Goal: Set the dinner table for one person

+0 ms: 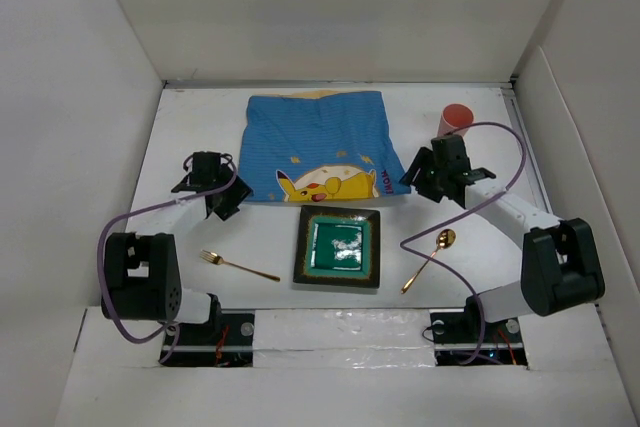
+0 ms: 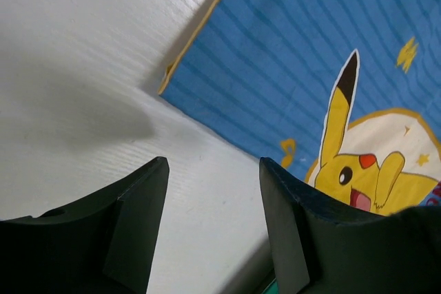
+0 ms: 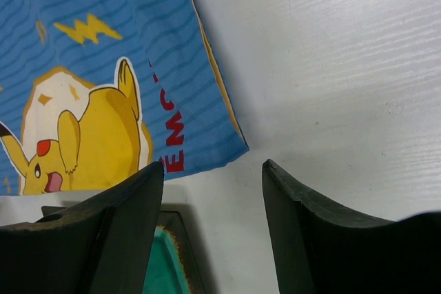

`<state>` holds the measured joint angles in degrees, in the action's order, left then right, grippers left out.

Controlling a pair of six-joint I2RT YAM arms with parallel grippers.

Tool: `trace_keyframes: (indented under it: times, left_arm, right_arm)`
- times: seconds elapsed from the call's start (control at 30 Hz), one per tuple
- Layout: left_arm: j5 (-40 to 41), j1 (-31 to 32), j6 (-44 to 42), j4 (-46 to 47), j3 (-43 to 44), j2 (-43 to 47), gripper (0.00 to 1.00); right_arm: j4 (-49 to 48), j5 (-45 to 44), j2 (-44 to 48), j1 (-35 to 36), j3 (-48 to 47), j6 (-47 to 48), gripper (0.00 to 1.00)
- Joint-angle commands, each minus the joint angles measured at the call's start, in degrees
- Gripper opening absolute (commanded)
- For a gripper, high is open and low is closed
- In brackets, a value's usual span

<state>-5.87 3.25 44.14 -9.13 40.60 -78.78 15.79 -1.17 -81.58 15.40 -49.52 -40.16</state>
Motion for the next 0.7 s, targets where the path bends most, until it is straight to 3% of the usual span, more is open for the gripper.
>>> trace_keyframes:
  times: [0.0,0.43,0.5,0.57,0.67]
  left_arm:
    - [3.05,-0.43,3.58,4.90,-0.26,-0.67,0.53]
    - [7.53,-0.43,4.82,7.98,0.71,-7.44,0.36]
    - [7.80,-0.43,4.73,8.16,0.80,-7.26,0.26]
    - [7.98,-0.43,4.64,8.16,0.97,-7.44,0.25]
    - [7.98,-0.43,4.73,8.33,1.32,-7.88,0.15]
  right_arm:
    - [-1.99,3.19,-0.24,-0.28,1.44,-2.02,0.64]
    - [-5.24,7.14,-7.89,-0.28,-1.98,-9.40,0.63]
    - [-5.42,8.02,-8.42,-0.28,-1.90,-10.81,0.62]
    - [-4.98,8.03,-9.03,-0.28,-1.55,-11.69,0.61]
    - [-6.21,8.20,-9.21,0.25,0.03,-13.27,0.59]
